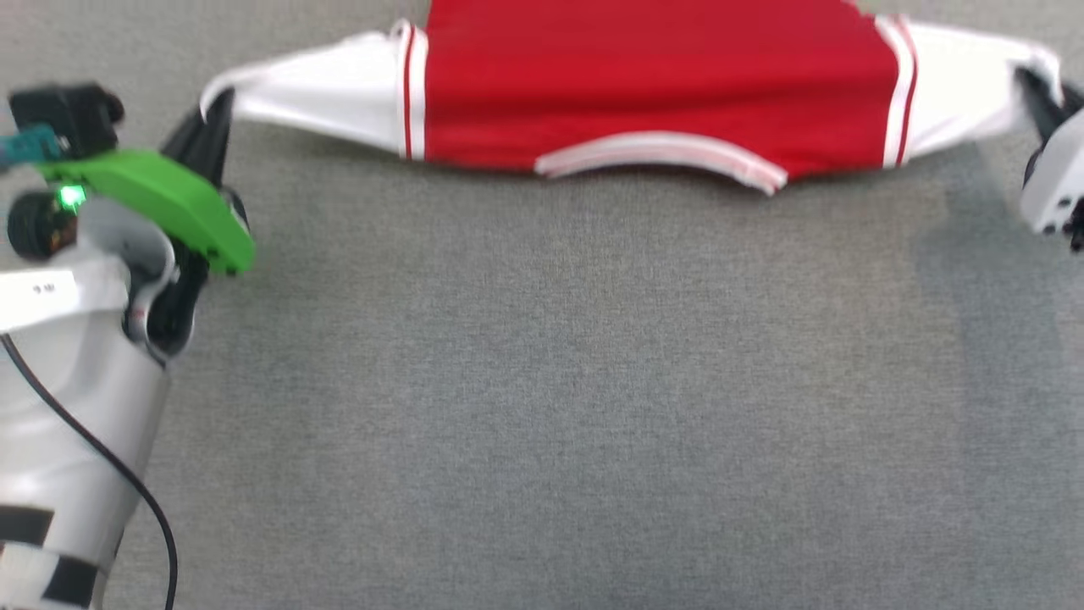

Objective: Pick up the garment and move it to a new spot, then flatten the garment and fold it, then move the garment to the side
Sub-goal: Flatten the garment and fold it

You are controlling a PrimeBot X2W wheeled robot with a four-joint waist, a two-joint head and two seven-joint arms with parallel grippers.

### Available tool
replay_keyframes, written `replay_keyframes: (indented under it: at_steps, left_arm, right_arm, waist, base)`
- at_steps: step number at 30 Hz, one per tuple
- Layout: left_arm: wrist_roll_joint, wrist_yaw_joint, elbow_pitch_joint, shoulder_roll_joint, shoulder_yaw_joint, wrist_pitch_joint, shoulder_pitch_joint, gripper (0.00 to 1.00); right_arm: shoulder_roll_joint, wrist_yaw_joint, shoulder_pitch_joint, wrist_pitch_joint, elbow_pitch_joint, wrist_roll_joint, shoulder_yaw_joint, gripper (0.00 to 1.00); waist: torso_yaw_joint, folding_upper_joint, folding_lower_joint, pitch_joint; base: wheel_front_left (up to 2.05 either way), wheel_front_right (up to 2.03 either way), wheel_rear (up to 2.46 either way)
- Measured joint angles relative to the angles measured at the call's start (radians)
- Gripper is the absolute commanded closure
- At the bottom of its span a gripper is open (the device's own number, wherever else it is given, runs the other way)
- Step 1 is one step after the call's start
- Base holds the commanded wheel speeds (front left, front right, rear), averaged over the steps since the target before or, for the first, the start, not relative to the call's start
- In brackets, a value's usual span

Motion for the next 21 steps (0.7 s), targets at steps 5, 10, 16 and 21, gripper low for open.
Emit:
replay_keyframes:
  at_steps: [5,10,16,21]
  left_arm:
    - [-0.042,-0.001,-0.019,0.025,-0.035,0.121,0.125,1.00]
    - [-0.072,0.000,-0.079,0.052,-0.046,0.186,0.229,1.00]
    - [-0.121,0.028,-0.212,0.096,-0.056,0.265,0.370,1.00]
    - [-0.159,0.076,-0.336,0.136,-0.053,0.323,0.483,1.00]
  right_arm:
    - [-0.030,0.000,0.108,0.129,-0.044,0.087,0.033,1.00]
    - [-0.069,0.000,0.202,0.208,-0.099,0.150,0.047,1.00]
    - [-0.114,0.000,0.324,0.250,-0.175,0.202,0.022,1.00]
    - [-0.134,0.000,0.429,0.295,-0.227,0.242,-0.014,1.00]
  waist:
    - [0.005,0.0000,0.0000,-0.076]
    - [0.010,0.0000,0.0000,-0.142]
    - [0.021,0.0000,0.0000,-0.208]
    - [0.032,0.0000,0.0000,-0.246]
  base:
    - [0.00,0.00,0.00]
    - [0.00,0.00,0.00]
    - [0.00,0.00,0.00]
    - [0.00,0.00,0.00]
